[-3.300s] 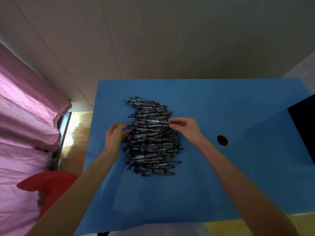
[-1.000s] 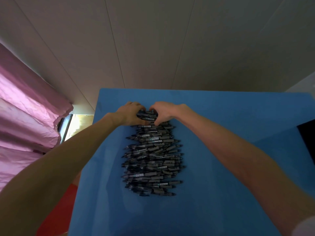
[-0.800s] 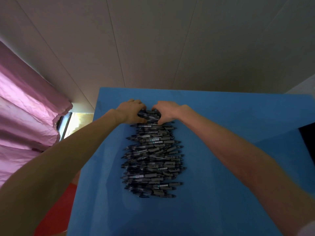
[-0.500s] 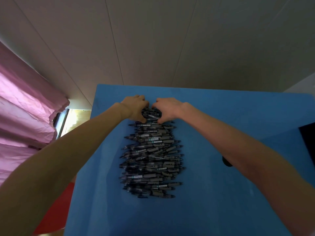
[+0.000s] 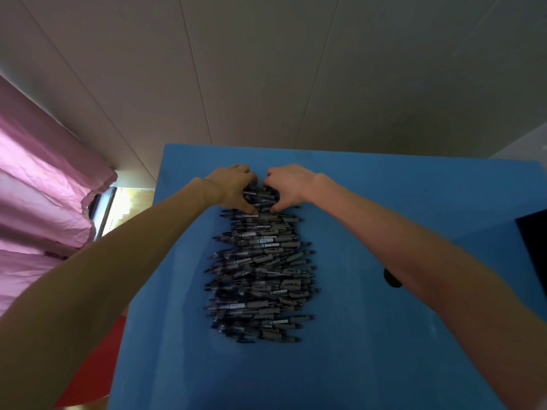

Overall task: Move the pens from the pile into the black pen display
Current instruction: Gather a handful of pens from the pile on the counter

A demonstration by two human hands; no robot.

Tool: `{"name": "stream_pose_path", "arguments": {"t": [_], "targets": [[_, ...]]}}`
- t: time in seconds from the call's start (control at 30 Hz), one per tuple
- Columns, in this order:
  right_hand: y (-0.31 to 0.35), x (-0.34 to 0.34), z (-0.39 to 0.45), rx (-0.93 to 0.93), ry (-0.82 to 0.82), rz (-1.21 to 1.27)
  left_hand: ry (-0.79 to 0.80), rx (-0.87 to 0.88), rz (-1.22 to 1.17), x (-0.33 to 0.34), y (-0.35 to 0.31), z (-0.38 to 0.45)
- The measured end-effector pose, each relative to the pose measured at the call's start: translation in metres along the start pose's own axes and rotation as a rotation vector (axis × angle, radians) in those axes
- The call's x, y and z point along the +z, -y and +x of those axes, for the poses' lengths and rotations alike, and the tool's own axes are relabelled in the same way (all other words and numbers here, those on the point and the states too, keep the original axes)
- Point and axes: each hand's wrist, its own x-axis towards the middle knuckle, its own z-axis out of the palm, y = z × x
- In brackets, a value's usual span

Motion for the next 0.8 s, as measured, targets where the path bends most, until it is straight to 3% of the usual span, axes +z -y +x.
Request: {"name": "stream_pose_path", "arguments": {"t": [0.3,0.43,0.63,0.8], "targets": [[0.004,0.015,0.003,0.027,-0.122,0.011,-0.012,0.009,0.004,0.002,0.001,-0.003],[-0.002,0.009,0.004,0.035,-0.067,0.054,-0.015,0.011,-0.043,0.003,0.006,-0.001],[0.013,0.017,0.007,0.035,-0.042,-0.026,-0.030,0.014,0.074,0.007,-0.005,0.003],[0.010,0.013,-0.002,0.054,-0.026,0.159,-0.038,0.005,-0.041,0.009,-0.004,0.001]]}}
